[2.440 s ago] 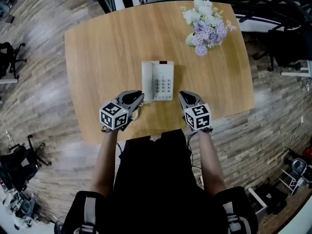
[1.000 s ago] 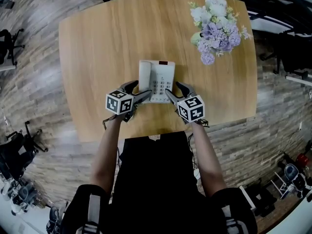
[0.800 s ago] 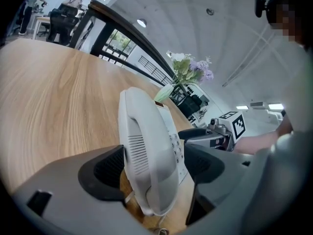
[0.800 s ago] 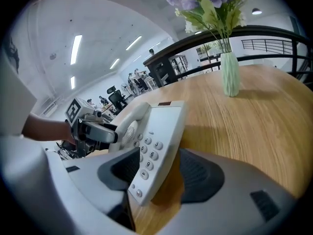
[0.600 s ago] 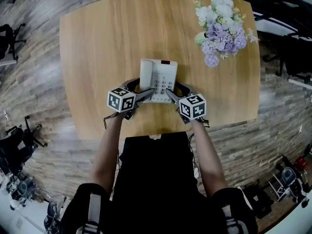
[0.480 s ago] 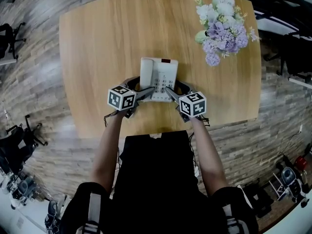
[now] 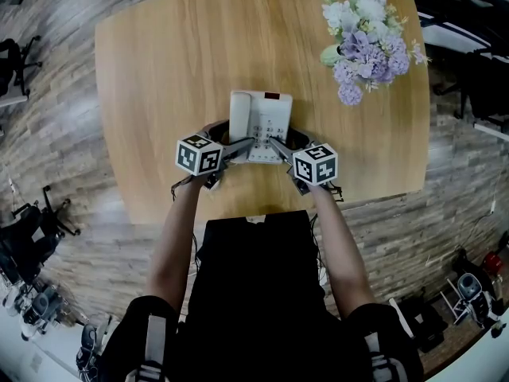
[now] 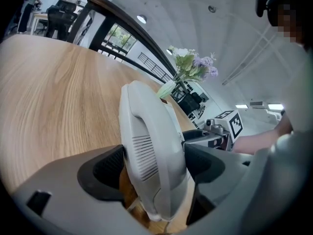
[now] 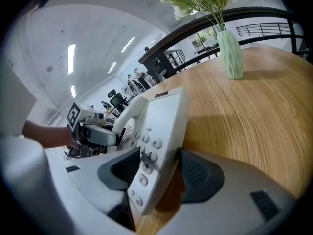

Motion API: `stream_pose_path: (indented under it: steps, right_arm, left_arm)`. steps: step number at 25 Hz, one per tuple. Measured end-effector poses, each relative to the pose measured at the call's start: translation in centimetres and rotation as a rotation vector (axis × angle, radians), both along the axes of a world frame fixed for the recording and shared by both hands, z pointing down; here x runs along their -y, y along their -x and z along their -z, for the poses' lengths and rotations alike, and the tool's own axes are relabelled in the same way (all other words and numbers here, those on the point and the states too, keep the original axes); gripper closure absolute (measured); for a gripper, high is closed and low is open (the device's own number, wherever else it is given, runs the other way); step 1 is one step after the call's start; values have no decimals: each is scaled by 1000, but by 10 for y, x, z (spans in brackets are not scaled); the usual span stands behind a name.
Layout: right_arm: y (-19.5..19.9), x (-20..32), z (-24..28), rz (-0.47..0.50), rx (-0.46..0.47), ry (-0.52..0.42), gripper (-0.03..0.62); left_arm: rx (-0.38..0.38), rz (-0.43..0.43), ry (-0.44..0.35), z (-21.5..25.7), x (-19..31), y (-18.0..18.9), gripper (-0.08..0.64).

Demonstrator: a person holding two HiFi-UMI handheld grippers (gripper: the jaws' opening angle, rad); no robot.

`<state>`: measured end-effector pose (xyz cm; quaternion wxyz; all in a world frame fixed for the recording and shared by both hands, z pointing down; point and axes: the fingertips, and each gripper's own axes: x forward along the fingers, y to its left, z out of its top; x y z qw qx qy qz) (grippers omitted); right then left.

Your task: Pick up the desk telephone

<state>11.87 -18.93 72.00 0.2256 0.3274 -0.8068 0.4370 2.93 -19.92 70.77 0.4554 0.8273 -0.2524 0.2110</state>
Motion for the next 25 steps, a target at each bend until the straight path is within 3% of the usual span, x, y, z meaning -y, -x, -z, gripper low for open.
stream_pose_path:
  steps: [5, 15, 25]
  right_arm:
    - [0, -1, -5, -34, 73, 67, 345]
    - [-1, -2, -6, -69, 102, 43, 339]
    - [2, -1, -5, -53, 123, 76, 339]
  left_arm:
    - [-31, -13, 24, -2, 0, -1, 181]
    - [-81, -28, 44, -4, 2, -5, 166]
    - [-109, -7, 43, -3, 2, -3, 167]
